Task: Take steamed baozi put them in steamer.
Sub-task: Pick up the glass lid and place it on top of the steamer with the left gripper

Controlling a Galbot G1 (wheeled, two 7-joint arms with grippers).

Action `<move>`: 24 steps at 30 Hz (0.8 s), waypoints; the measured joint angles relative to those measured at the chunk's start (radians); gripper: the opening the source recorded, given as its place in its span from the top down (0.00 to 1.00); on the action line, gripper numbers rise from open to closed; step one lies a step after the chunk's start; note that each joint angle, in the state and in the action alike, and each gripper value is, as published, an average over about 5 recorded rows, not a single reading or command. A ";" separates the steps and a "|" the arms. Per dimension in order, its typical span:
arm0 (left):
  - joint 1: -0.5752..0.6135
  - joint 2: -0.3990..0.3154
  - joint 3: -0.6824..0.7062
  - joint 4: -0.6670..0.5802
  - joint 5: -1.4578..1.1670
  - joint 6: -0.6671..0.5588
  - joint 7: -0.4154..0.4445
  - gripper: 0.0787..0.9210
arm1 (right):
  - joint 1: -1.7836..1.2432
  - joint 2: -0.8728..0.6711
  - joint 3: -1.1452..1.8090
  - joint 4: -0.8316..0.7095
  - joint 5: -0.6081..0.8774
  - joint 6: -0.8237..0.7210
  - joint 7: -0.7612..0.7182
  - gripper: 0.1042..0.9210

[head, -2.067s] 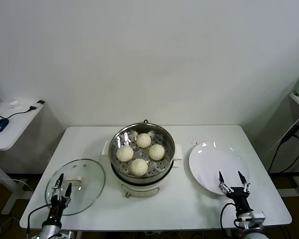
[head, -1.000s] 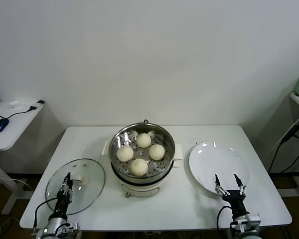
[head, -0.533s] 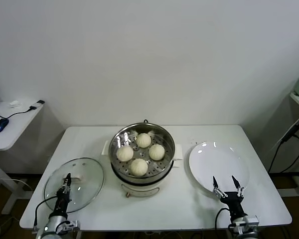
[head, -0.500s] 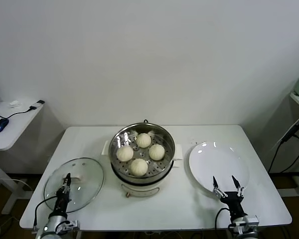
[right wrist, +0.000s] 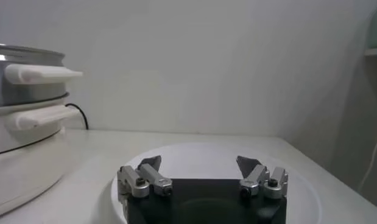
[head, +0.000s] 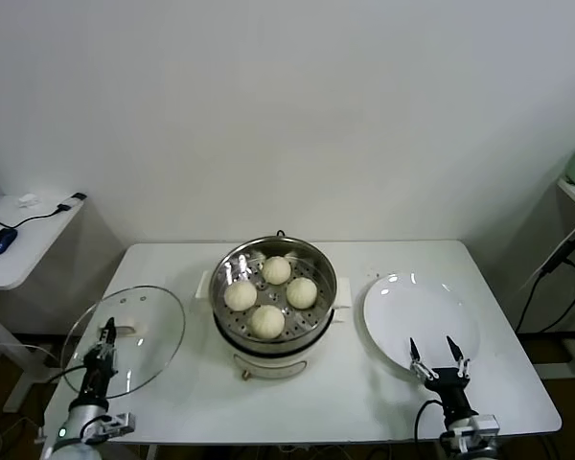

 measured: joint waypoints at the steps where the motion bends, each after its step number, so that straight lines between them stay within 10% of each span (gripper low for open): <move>1: 0.004 0.006 -0.003 -0.022 -0.013 0.008 0.017 0.94 | -0.001 0.001 0.000 0.002 -0.002 -0.001 0.002 0.12; 24: -0.058 0.032 0.173 -0.449 -0.003 0.316 0.363 0.94 | -0.015 0.007 -0.009 0.030 -0.015 0.006 0.016 0.12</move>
